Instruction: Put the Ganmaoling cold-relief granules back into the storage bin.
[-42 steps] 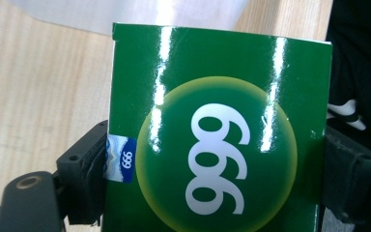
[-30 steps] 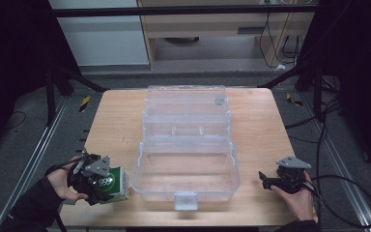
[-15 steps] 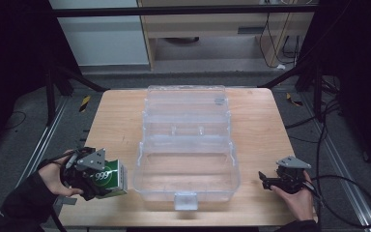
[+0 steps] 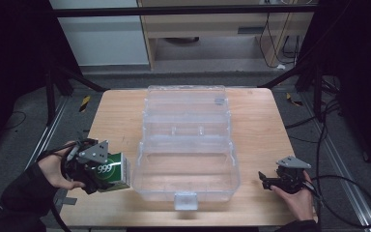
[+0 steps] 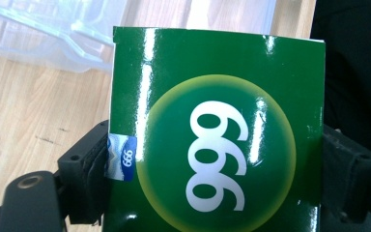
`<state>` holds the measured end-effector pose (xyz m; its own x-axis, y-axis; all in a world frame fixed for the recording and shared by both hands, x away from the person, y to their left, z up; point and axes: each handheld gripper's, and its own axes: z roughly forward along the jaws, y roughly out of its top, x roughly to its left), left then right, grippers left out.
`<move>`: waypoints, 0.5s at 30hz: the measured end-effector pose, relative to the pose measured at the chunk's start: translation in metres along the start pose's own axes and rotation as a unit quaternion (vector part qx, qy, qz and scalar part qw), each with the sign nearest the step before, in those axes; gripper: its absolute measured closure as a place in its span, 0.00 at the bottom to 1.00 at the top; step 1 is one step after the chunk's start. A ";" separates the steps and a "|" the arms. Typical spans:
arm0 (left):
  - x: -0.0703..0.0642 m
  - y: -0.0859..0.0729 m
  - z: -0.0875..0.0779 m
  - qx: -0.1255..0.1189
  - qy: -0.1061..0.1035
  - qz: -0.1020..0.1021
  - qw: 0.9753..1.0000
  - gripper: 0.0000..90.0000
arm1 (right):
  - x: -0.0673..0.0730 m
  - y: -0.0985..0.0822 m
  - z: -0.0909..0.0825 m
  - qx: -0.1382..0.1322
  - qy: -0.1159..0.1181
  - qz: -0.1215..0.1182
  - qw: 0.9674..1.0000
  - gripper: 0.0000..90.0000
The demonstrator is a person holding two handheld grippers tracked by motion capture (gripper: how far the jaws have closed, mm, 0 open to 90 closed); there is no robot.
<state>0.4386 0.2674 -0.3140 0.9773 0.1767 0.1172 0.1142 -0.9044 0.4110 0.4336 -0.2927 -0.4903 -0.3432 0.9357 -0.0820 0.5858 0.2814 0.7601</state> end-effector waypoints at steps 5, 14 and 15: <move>0.002 0.009 0.001 -0.003 -0.002 0.004 1.000 0.16 | 0.000 0.000 0.000 -0.001 -0.001 0.000 1.000 0.03; 0.006 0.026 0.006 -0.007 -0.004 0.016 1.000 0.16 | 0.000 0.000 0.000 0.000 0.000 0.001 1.000 0.03; 0.007 0.028 0.006 -0.008 -0.004 0.017 1.000 0.16 | 0.000 0.000 0.000 0.000 0.000 0.001 1.000 0.03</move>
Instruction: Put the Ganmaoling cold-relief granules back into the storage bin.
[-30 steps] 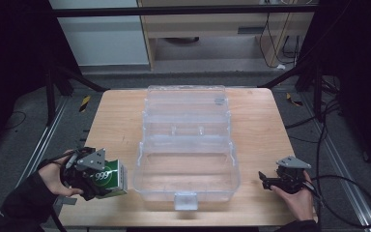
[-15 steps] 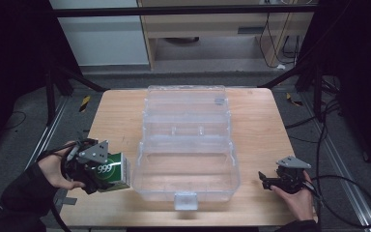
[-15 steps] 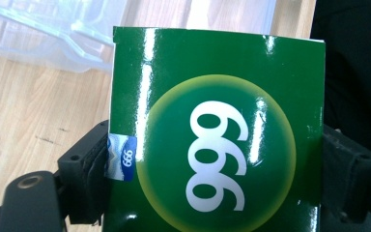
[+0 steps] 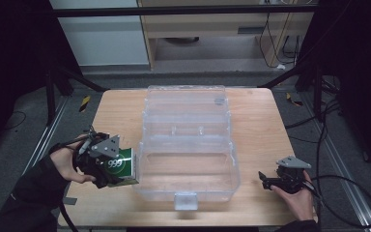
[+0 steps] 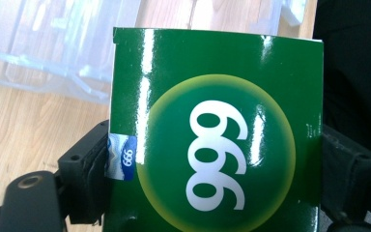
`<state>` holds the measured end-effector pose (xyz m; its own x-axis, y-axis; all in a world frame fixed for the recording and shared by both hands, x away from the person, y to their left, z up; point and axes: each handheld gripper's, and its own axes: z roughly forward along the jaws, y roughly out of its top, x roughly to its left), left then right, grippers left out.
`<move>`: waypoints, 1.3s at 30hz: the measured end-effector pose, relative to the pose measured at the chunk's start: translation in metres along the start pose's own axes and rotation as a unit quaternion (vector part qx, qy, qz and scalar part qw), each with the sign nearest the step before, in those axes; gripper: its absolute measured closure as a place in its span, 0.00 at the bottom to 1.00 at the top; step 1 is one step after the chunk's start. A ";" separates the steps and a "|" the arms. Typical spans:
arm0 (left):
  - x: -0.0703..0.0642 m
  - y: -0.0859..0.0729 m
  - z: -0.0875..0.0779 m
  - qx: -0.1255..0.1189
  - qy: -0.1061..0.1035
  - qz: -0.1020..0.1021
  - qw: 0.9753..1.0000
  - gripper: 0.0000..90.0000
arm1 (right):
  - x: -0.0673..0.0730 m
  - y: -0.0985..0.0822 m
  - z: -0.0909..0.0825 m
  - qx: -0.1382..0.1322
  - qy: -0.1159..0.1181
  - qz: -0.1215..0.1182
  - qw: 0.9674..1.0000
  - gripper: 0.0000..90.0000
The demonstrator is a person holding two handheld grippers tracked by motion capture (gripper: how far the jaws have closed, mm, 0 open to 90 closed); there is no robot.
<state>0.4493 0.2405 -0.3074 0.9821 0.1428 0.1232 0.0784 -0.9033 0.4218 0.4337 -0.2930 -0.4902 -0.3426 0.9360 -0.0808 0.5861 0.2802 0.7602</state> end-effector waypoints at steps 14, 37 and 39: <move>0.007 0.028 0.014 0.002 -0.004 0.025 1.000 0.16 | 0.000 0.000 0.000 0.000 0.001 0.000 1.000 0.03; 0.015 0.054 0.045 0.013 -0.019 0.046 0.999 0.16 | 0.000 0.000 0.001 0.002 0.002 -0.001 1.000 0.04; 0.015 0.055 0.048 0.013 -0.022 0.047 0.999 0.16 | 0.000 0.000 0.001 0.001 0.003 -0.001 1.000 0.04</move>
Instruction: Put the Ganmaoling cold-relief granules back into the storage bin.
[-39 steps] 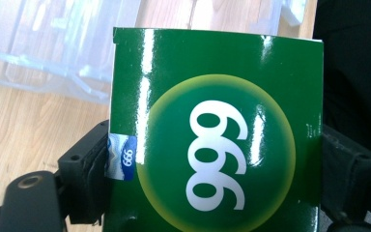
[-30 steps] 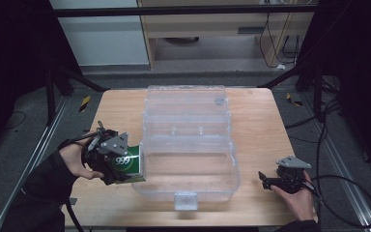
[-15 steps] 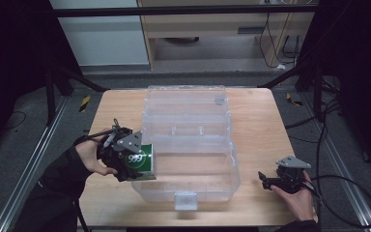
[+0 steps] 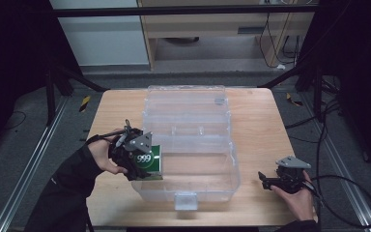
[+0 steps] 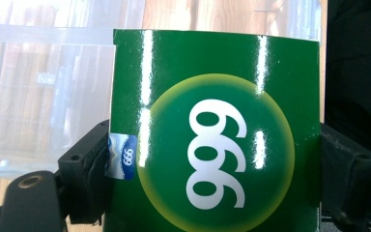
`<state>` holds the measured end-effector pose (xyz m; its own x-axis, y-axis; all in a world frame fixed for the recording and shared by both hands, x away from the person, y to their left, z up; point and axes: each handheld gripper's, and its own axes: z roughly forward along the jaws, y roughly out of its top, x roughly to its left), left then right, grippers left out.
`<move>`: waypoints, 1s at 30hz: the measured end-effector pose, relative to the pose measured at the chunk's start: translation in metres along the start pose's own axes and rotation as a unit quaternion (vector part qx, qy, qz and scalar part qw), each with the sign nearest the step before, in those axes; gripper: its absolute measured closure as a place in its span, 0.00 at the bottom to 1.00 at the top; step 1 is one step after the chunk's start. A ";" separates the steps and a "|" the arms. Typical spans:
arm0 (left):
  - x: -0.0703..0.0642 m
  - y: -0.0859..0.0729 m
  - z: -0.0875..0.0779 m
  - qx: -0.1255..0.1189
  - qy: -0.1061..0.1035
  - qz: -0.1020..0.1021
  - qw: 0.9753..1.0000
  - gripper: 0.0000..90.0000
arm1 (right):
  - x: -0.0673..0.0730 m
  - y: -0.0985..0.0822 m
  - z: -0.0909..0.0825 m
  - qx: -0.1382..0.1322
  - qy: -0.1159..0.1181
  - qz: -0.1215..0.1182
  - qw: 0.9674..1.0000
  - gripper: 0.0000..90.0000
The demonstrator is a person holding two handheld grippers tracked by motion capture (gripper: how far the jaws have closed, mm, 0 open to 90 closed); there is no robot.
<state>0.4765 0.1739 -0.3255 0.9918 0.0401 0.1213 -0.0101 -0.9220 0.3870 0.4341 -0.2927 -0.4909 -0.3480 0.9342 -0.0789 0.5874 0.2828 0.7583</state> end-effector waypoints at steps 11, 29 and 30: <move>0.001 0.000 0.017 0.003 -0.012 0.001 1.000 0.16 | 0.000 0.000 0.001 0.003 0.001 -0.004 1.000 0.04; 0.000 -0.007 0.042 0.005 -0.026 -0.006 1.000 0.16 | 0.001 -0.001 0.002 0.004 0.001 -0.006 1.000 0.04; 0.000 -0.008 0.045 0.007 -0.026 -0.005 1.000 0.16 | 0.001 -0.001 0.002 0.004 0.002 -0.007 1.000 0.04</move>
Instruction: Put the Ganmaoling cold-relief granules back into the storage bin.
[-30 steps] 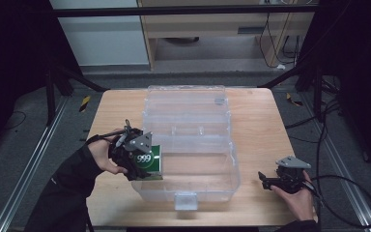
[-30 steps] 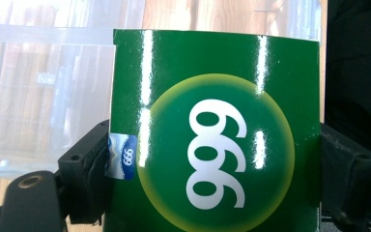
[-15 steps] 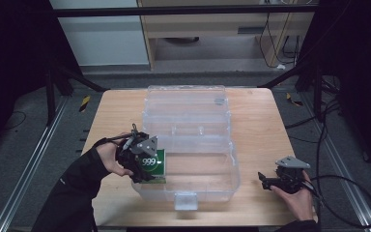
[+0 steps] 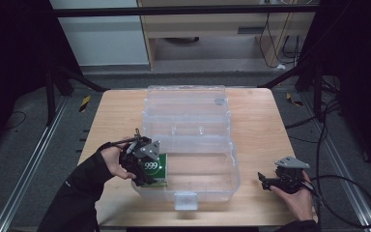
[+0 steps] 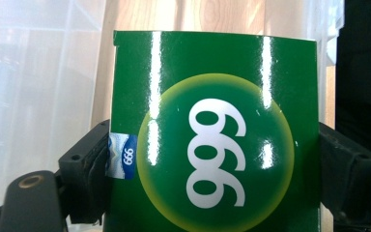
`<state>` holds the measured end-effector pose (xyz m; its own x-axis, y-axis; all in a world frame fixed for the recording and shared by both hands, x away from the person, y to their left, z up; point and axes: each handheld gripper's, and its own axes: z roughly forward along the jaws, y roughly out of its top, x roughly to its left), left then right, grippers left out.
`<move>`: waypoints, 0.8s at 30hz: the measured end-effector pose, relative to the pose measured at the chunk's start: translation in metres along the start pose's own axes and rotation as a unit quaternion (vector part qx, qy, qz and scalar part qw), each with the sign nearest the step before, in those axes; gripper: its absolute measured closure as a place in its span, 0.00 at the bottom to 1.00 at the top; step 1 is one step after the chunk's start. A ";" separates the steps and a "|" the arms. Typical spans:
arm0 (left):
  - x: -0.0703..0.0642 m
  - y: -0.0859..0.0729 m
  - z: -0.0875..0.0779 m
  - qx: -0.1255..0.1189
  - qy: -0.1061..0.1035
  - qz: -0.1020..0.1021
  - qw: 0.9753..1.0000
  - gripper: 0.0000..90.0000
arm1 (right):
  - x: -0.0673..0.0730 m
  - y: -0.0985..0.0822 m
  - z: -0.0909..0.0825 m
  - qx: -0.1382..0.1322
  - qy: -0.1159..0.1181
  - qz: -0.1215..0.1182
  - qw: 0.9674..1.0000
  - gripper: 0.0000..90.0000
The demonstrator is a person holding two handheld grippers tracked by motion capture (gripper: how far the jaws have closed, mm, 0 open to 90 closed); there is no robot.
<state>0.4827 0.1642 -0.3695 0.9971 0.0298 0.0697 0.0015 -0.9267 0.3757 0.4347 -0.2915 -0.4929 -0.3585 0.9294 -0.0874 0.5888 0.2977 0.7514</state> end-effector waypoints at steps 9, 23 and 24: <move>0.000 -0.005 0.013 0.005 -0.008 -0.006 1.000 0.16 | 0.000 0.000 0.000 0.000 0.000 -0.002 1.000 0.04; -0.001 -0.010 0.030 0.016 -0.012 -0.010 1.000 0.16 | 0.000 -0.001 0.001 0.002 0.000 -0.004 1.000 0.03; -0.001 -0.011 0.030 0.015 -0.012 -0.010 1.000 0.16 | 0.000 -0.001 0.001 0.002 0.000 -0.004 1.000 0.03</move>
<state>0.4839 0.1628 -0.4013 0.9984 0.0402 0.0401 0.0237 -0.9368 0.3491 0.4352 -0.2911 -0.4942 -0.3641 0.9266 -0.0935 0.5887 0.3068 0.7479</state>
